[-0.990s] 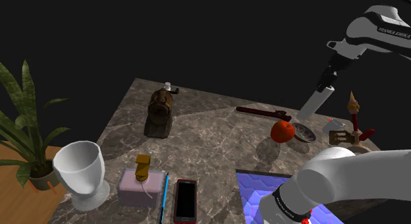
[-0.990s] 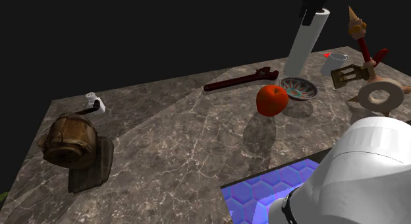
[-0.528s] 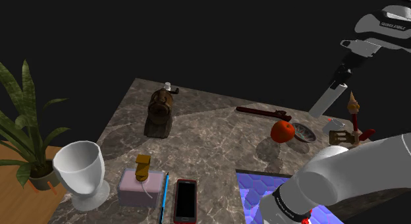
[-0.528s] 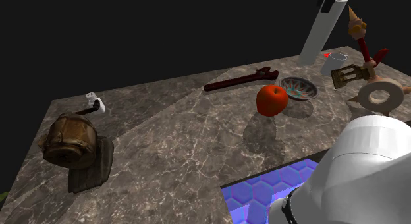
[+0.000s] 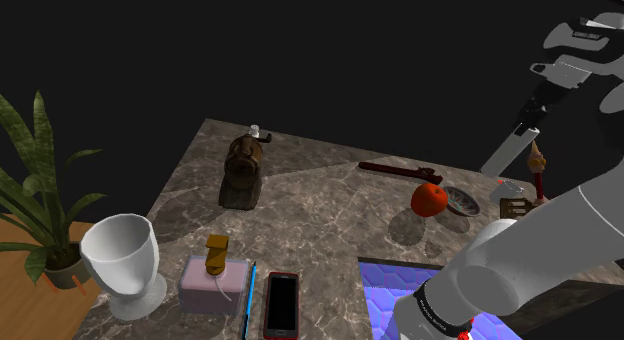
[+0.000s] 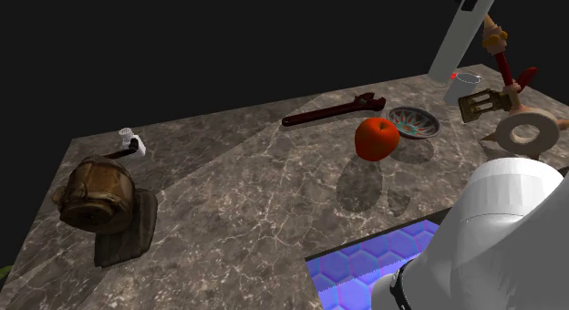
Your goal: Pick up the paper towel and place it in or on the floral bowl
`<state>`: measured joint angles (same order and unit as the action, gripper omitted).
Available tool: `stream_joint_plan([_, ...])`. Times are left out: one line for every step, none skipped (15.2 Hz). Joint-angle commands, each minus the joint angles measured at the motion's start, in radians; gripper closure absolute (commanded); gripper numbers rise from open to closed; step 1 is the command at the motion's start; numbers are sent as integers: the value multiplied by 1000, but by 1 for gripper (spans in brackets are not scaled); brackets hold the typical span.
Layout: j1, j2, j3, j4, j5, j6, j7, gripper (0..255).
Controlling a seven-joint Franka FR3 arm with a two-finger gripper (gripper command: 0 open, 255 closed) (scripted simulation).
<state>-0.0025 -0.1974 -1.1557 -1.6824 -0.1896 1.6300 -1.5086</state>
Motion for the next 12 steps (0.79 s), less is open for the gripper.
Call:
stream_joint_plan([-4, -8, 3, -29, -8, 25, 5, 255])
stream_joint_plan([-6, -13, 6, -45, -12, 38, 8, 255])
stream_joint_plan([-8, -17, 8, -60, -16, 51, 12, 255])
stream_joint_plan([-10, -21, 9, -76, -20, 64, 15, 255])
stream_joint_plan([-12, -25, 11, -91, -23, 77, 17, 255])
stream_joint_plan([-14, -28, 11, -106, -26, 90, 20, 255])
stream_joint_plan([-15, -30, 11, -120, -29, 103, 22, 255])
stream_joint_plan([-17, -32, 11, -134, -31, 116, 24, 255])
stream_joint_plan([-18, -33, 10, -149, -33, 130, 25, 255])
stream_joint_plan([-19, -35, 9, -162, -35, 143, 27, 255])
stream_joint_plan([-20, -35, 8, -176, -36, 156, 28, 255])
stream_joint_plan([-20, -36, 6, -189, -37, 169, 28, 255])
